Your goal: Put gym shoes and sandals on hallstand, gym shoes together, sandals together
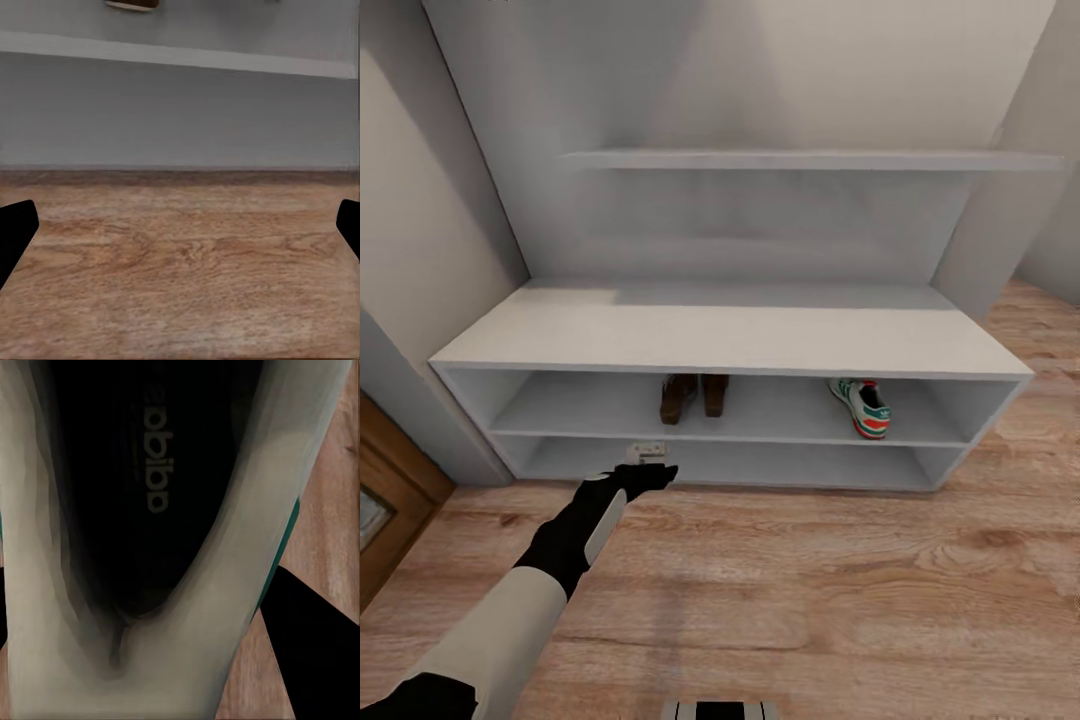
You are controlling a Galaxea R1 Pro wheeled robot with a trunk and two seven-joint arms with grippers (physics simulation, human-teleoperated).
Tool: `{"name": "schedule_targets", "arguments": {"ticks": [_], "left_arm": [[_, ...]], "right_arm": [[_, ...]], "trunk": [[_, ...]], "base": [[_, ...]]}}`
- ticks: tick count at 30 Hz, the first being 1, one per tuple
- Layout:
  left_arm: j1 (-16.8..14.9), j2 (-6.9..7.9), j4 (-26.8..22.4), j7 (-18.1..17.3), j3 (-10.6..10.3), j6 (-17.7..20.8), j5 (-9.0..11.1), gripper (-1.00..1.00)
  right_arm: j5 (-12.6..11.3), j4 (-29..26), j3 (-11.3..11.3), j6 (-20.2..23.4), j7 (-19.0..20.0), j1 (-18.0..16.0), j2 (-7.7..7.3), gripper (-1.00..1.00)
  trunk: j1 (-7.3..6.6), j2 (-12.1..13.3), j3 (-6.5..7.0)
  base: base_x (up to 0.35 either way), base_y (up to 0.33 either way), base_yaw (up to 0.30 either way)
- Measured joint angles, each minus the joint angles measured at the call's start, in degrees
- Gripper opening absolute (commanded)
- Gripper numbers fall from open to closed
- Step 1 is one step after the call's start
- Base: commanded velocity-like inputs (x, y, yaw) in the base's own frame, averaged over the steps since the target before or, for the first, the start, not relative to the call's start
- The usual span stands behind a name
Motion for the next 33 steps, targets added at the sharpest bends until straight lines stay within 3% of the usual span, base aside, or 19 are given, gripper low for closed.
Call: {"name": "schedule_targets", "arguments": {"ticks": [3, 10, 15, 20, 33], "left_arm": [[0.06, 0.16, 0.0, -0.18, 0.06, -0.89, -0.02, 1.0], [0.34, 1.35, 0.07, -0.46, 0.05, -10.49, -0.02, 1.0], [1.24, 1.61, 0.09, -1.38, 0.05, -11.23, 0.01, 1.0], [1.59, 1.44, 0.09, -4.72, 0.04, -11.37, -0.17, 1.0], [1.61, 1.08, 0.1, -5.15, -0.06, -11.33, -0.16, 1.0]], "right_arm": [[0.05, 0.0, -0.75, -0.03, 0.0, 0.0, -0.01, -1.0], [-0.13, 0.04, -1.57, -0.12, 0.08, 0.0, 0.34, -1.0], [-0.13, 0.07, -1.77, -0.12, 0.08, 0.0, 0.51, -1.0], [-0.16, 0.25, -3.22, -0.42, 0.04, 0.0, 0.61, -1.0], [-0.25, 0.25, -3.64, -0.57, 0.09, -0.01, 0.62, -1.0]], "trunk": [[-0.01, 0.0, 0.0], [-0.03, 0.0, 0.0], [-0.03, 0.0, 0.0], [-0.03, 0.0, 0.0], [0.0, 0.0, 0.0]], "base": [[-0.121, 0.0, 0.0], [-0.017, 0.0, 0.0], [-0.001, 0.0, 0.0], [0.0, -0.004, 0.0], [-0.163, -0.194, 0.0]]}}
